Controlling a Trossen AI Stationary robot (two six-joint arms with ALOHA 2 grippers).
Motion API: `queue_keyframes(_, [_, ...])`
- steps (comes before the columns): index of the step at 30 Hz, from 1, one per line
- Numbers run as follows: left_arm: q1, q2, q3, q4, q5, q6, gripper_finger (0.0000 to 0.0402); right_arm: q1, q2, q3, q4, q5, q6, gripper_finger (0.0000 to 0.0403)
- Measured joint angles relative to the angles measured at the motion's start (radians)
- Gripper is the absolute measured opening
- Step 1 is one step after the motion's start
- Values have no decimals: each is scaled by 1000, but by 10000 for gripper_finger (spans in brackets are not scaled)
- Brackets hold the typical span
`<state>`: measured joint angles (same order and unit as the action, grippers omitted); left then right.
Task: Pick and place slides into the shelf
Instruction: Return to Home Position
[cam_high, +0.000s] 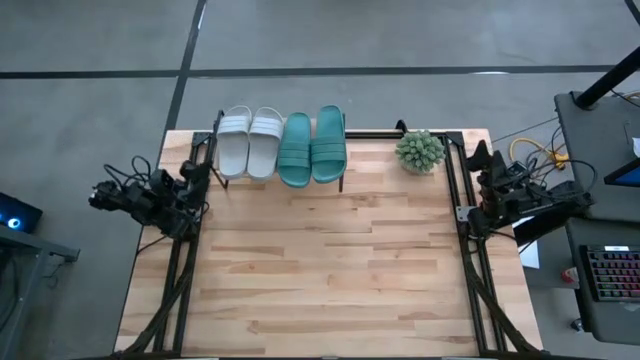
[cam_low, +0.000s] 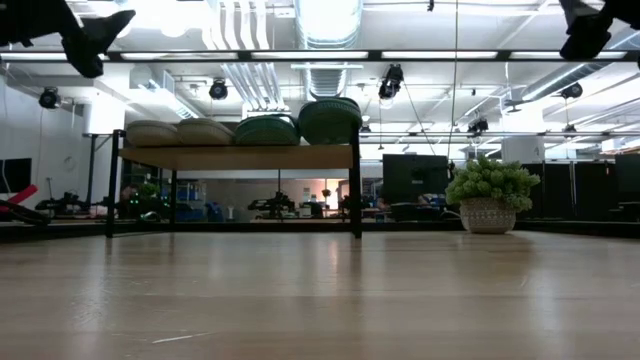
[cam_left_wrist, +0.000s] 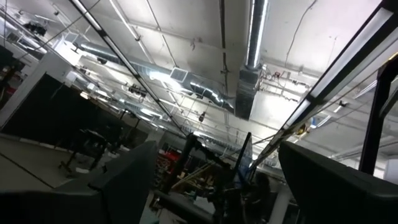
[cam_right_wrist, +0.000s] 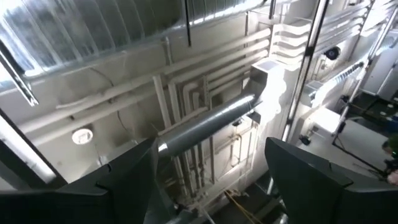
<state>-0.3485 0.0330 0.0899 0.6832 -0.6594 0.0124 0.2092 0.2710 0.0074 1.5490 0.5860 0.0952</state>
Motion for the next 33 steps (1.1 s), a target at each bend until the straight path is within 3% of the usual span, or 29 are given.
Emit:
queue_keyframes(8, [0, -2, -75, 34, 1, -10, 322, 0, -56, 1, -61, -3, -44, 286])
queue_keyframes(15, [0, 6, -81, -3, 4, -10, 322, 0, -60, 1, -161, 20, 14, 287])
queue_keyframes(19, [0, 4, -82, -74, 22, -29, 322, 0, -61, 1, -245, 17, 26, 285])
queue_keyframes(26, [0, 5, -82, -252, 23, -94, 322, 0, -61, 2, -571, -6, 115, 276])
queue_keyframes(33, [0, 8, -83, -351, 19, -137, 322, 0, -61, 2, -679, -9, 102, 264])
